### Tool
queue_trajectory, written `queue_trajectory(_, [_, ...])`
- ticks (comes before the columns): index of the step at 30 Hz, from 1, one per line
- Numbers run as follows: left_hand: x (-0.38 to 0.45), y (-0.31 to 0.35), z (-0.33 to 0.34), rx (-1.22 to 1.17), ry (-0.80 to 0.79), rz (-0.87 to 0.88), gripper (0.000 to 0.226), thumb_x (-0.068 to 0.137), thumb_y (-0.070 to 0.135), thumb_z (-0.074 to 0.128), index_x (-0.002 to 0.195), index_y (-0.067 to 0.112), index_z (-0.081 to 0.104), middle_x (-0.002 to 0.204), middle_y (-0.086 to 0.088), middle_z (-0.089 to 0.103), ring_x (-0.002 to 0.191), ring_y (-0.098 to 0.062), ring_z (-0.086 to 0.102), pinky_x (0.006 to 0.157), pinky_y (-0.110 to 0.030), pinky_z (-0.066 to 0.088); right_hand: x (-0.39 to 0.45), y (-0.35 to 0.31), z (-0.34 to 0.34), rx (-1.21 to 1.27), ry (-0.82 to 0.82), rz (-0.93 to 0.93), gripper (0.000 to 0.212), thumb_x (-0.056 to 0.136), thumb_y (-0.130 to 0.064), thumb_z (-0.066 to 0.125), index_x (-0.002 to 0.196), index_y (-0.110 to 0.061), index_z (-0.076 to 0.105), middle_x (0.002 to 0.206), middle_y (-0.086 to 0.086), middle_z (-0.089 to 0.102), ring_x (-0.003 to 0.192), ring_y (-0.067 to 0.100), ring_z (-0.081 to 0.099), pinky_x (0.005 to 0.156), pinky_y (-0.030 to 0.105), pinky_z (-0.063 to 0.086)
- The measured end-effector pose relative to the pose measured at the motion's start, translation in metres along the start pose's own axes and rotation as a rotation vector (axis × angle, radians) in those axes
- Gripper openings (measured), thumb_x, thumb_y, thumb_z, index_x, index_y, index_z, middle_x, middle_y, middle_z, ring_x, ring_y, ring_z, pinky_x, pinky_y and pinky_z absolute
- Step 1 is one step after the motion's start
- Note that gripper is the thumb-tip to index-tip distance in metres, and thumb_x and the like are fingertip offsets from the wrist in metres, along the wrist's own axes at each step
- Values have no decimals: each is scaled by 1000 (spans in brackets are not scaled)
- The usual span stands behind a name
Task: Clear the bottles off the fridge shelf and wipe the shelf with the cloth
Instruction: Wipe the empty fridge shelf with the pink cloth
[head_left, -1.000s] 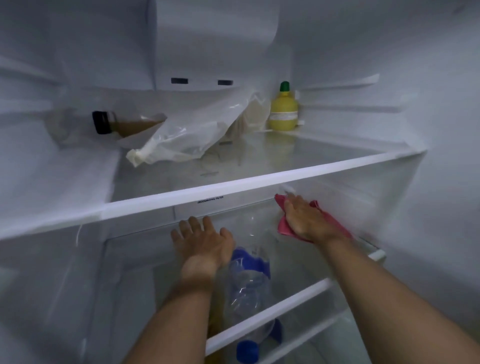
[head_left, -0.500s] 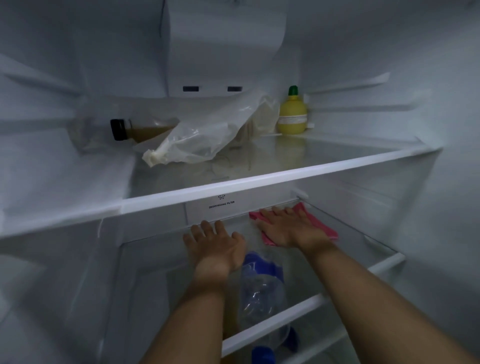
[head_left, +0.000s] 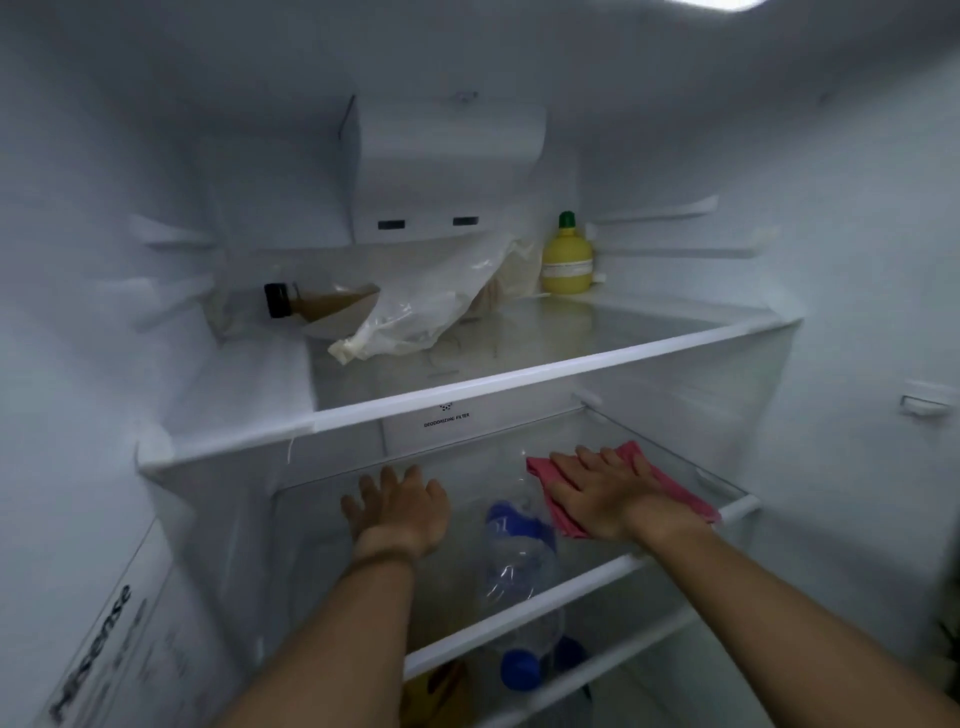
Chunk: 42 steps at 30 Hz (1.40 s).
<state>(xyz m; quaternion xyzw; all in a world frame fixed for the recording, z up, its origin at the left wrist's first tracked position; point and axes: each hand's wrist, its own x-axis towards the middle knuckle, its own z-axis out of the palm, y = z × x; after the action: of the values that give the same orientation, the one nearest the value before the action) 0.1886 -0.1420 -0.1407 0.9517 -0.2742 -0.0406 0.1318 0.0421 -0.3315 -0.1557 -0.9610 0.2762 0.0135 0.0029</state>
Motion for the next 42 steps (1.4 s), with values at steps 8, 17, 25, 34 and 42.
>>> queue_trajectory(8, [-20, -2, 5, 36, 47, -135, 60, 98, 52, 15, 156, 35, 16, 167, -8, 6, 151, -44, 0, 113, -72, -3, -18, 40, -8, -15, 30, 207, 59, 100, -40, 17, 157, -29, 6, 165, 8, 13, 149, 33, 14, 119, 55, 4])
queue_trajectory(17, [-20, 1, 7, 70, 44, -151, 58, 101, 44, 10, 158, 32, 7, 167, -10, -3, 150, -46, -6, 114, -71, -5, 16, -61, -9, 134, 84, 284, 58, 97, -46, 22, 151, -27, 31, 159, 11, 28, 146, 41, 18, 115, 63, 1])
queue_trajectory(25, [-16, 0, 10, 144, 50, -153, 60, 100, 46, 14, 158, 32, 4, 167, -11, -6, 149, -49, -6, 112, -73, -5, 75, -118, -9, 156, -36, -100, 61, 95, -61, 19, 153, -46, 9, 167, -3, 2, 152, 32, -1, 115, 59, -9])
queue_trajectory(34, [-8, -5, 17, 127, 80, -104, 60, 100, 52, 10, 157, 34, 6, 167, -9, -2, 150, -47, -3, 114, -72, -3, 99, -37, -12, 15, 3, -45, 61, 98, -59, 12, 156, -41, 5, 166, 3, 9, 150, 34, 12, 117, 59, -4])
queue_trajectory(42, [3, -7, 23, 124, 74, -139, 61, 98, 56, 8, 156, 38, 5, 167, -6, -1, 150, -46, -3, 112, -73, -5, 75, 37, -6, -75, 73, 10, 60, 99, -51, 13, 157, -33, 13, 165, 1, 17, 150, 27, 19, 120, 53, 2])
